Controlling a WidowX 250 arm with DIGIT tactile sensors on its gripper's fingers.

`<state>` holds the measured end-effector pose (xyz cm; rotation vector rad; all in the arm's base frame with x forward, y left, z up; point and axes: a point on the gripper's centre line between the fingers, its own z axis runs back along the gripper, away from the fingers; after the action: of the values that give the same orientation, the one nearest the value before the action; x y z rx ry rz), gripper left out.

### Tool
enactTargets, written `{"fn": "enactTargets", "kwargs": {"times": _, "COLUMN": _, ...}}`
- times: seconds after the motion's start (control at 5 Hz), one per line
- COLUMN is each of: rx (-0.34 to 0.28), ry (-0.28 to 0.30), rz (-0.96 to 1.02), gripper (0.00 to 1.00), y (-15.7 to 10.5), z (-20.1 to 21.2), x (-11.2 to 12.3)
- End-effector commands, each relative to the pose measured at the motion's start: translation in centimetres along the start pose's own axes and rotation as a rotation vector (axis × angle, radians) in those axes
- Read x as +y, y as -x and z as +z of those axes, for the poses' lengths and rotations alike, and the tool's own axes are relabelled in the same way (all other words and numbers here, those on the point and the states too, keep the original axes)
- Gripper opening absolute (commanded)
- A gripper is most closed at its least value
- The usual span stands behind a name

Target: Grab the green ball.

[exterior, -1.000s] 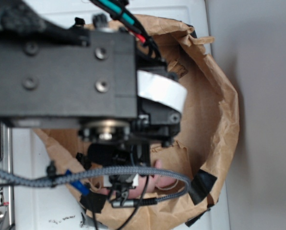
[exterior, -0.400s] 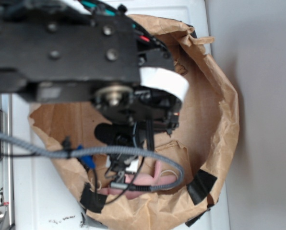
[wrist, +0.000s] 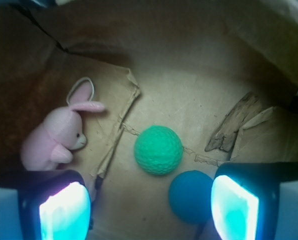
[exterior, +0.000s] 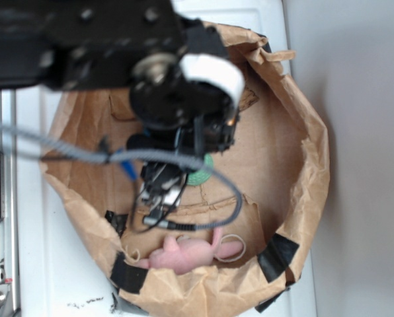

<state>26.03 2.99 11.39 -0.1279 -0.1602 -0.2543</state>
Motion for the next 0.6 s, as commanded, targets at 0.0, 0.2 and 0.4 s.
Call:
{"fn": "enactTargets", "kwargs": {"times": 0.0, "rx": -0.034, "ry": -0.083, "rz": -0.070, "gripper": 1.00, "y": -1.8, "z": -3.8, "x": 0.4}}
{"fn": "enactTargets", "kwargs": {"times": 0.2, "rx": -0.042, "ry": -0.089, "rz": -0.089, "gripper": 1.00, "y": -1.4, "z": -4.7, "x": 0.4}}
{"fn": "enactTargets", "kwargs": {"times": 0.4, "rx": -0.053, "ry": -0.103, "rz": -0.121, "gripper": 1.00, "y": -0.6, "z": -6.0, "x": 0.5}}
